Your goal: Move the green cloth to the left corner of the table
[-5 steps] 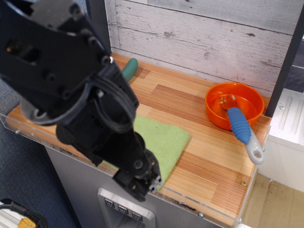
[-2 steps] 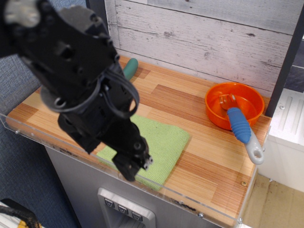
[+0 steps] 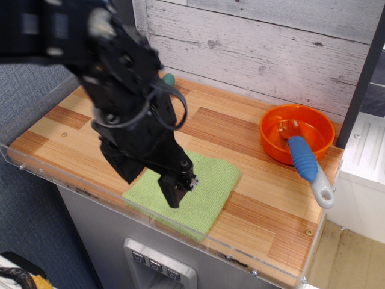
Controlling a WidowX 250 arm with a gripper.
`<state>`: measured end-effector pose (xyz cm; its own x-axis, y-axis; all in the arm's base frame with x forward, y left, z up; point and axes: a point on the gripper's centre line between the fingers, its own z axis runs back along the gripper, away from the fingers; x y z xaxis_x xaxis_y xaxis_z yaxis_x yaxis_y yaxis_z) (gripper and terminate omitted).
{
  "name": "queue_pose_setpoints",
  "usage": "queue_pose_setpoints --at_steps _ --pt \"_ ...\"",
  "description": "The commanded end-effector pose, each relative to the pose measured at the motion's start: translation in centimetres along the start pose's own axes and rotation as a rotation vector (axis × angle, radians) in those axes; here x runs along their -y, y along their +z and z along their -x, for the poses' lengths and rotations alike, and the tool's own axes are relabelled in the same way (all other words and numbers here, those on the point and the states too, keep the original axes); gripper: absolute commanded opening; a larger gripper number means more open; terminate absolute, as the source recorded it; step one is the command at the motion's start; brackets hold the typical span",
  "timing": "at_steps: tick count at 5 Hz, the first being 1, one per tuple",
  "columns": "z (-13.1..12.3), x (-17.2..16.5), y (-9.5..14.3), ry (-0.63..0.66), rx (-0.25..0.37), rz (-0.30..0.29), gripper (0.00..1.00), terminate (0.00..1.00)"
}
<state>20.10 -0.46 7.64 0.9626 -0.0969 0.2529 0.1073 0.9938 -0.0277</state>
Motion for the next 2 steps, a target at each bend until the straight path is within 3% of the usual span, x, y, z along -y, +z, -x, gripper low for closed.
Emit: queue_pose_setpoints --at_steps 1,2 --pt "-3.3 -0.5 -3.9 -0.003 0.029 0.046 1.0 0.0" --pt "-3.9 -0.5 -5.9 -0.013 0.018 0.05 1.0 0.0"
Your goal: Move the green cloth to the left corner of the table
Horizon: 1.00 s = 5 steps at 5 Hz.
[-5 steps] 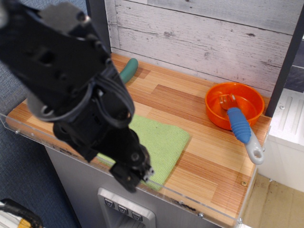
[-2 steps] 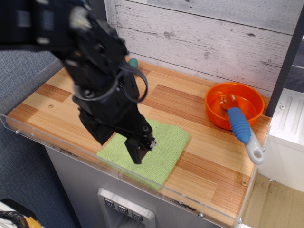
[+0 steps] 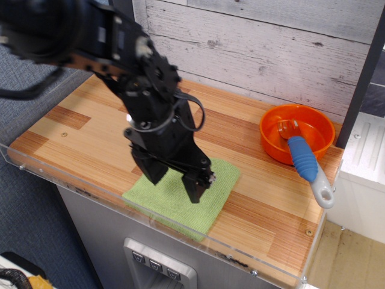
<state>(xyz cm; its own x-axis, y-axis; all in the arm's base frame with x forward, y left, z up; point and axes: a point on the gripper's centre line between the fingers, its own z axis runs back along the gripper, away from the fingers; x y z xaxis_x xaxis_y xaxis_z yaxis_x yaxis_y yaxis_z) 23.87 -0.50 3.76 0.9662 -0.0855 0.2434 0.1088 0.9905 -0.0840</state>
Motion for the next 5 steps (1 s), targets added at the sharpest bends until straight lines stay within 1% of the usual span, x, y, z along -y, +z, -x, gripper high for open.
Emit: queue_pose_setpoints --at_steps 1,2,3,4,5 --pt "-1.4 -0.5 -1.7 -0.033 0.017 -0.025 1.0 0.0" --pt "-1.3 -1.3 -1.8 -0.022 0.018 -0.02 1.0 0.0" --pt "-1.1 -2.2 -1.9 -0.018 -0.001 -0.029 1.0 0.0" --pt "-1.1 -2.9 -1.8 -0.03 -0.023 -0.053 1.0 0.0" --pt "-1.1 -4.2 -2.0 -0.034 -0.045 -0.059 1.0 0.0"
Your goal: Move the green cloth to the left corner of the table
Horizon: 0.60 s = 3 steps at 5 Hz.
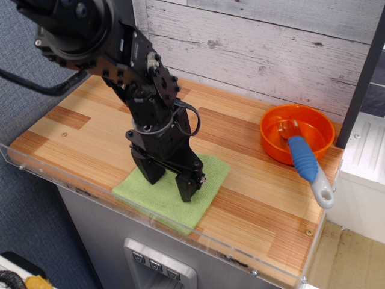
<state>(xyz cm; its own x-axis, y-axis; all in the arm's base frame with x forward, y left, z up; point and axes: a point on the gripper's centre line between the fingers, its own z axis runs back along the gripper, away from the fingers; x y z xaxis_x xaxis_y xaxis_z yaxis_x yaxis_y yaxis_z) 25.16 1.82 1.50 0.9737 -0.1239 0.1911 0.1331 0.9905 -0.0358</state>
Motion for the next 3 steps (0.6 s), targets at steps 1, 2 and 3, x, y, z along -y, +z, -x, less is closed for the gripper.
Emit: queue_pose_setpoints --at_steps 1,2,3 --pt "-0.5 -3.6 -0.2 0.014 -0.007 -0.039 1.0 0.0" --pt "-0.6 -5.8 -0.3 0.031 -0.002 -0.055 1.0 0.0" --pt "-0.2 -8.4 -0.1 0.056 -0.008 -0.08 1.0 0.0"
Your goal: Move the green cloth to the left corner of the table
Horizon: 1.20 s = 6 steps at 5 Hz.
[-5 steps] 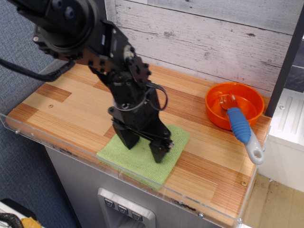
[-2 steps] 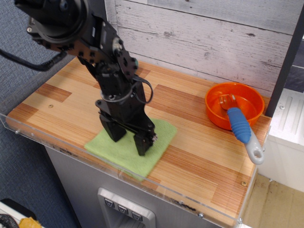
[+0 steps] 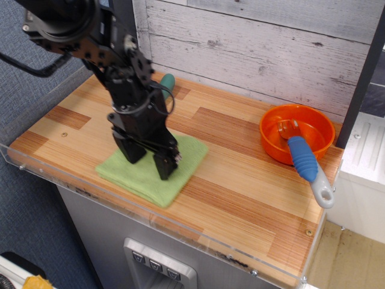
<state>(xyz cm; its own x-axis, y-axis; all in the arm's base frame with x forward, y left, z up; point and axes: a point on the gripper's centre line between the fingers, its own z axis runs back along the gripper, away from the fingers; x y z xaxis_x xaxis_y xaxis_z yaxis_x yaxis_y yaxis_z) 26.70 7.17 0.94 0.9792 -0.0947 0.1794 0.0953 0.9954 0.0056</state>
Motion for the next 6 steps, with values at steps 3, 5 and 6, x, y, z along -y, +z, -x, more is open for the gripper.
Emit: queue_pose_setpoints --at_steps 3,5,6 --pt "2.2 -9.0 0.9 0.138 -0.023 -0.088 1.0 0.0" --pt "1.2 -8.8 2.4 0.123 0.012 -0.101 1.0 0.0" --pt "0.6 -8.5 3.7 0.121 0.025 -0.12 1.0 0.0"
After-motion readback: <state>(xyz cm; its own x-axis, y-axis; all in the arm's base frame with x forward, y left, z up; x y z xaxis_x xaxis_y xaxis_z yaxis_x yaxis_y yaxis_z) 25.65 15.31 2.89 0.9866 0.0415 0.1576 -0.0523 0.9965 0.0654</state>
